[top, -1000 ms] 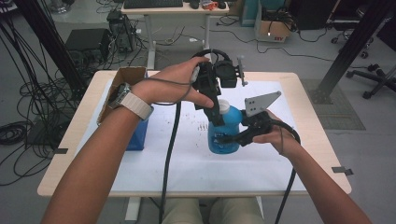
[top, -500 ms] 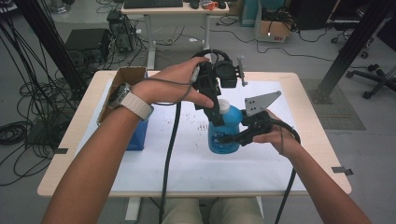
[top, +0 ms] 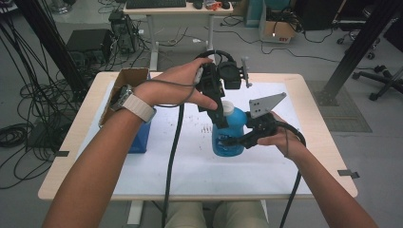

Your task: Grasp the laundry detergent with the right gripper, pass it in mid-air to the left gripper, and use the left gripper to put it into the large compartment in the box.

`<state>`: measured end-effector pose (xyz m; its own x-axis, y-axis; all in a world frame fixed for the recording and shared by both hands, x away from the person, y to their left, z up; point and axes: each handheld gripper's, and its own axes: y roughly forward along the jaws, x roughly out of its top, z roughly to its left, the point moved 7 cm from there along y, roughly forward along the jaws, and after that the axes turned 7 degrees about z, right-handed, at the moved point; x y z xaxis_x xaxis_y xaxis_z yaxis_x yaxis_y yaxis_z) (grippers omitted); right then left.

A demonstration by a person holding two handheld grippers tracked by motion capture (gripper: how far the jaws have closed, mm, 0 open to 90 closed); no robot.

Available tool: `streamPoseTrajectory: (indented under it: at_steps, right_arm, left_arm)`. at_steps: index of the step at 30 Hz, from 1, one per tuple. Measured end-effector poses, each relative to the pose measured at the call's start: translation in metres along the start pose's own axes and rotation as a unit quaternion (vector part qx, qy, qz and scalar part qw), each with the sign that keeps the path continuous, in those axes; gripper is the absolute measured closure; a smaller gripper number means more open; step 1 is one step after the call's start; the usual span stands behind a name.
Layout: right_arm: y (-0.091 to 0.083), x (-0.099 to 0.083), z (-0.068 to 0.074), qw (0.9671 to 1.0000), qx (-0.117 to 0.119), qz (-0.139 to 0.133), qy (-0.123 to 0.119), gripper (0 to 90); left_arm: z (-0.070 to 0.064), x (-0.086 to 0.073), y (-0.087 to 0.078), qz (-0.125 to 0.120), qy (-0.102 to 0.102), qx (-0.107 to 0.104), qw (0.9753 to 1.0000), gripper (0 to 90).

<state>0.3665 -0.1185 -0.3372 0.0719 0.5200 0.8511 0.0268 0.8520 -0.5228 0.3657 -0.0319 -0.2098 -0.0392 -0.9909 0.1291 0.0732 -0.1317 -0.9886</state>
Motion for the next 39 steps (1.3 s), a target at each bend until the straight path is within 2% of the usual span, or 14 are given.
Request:
streamPoseTrajectory:
  at_steps: [2,17,23,31,39]
  right_arm:
    - [-0.0002,-0.0001,0.0004,1.0000,0.001,0.000,0.003,43.6]
    - [0.0002,-0.0009,-0.0001,1.0000,0.001,0.003,0.004,43.6]
    - [0.0005,-0.0012,0.0003,0.9999,0.009,0.007,0.002,43.5]
    - [0.0004,-0.0012,0.0000,1.0000,0.003,0.005,0.004,43.5]
    - [0.0007,-0.0012,0.0003,1.0000,0.003,0.006,0.003,43.5]
  left_arm:
    - [-0.0009,0.0000,-0.0004,-0.002,-0.007,0.003,1.0000,7.0]
    - [-0.0008,-0.0001,0.0000,-0.001,-0.008,0.001,1.0000,7.0]
    - [-0.0010,0.0004,0.0005,-0.002,-0.007,0.001,1.0000,7.1]
    - [-0.0009,0.0002,0.0003,0.000,-0.003,0.000,1.0000,7.1]
    - [-0.0019,-0.0006,0.0006,0.000,-0.008,-0.001,1.0000,7.1]
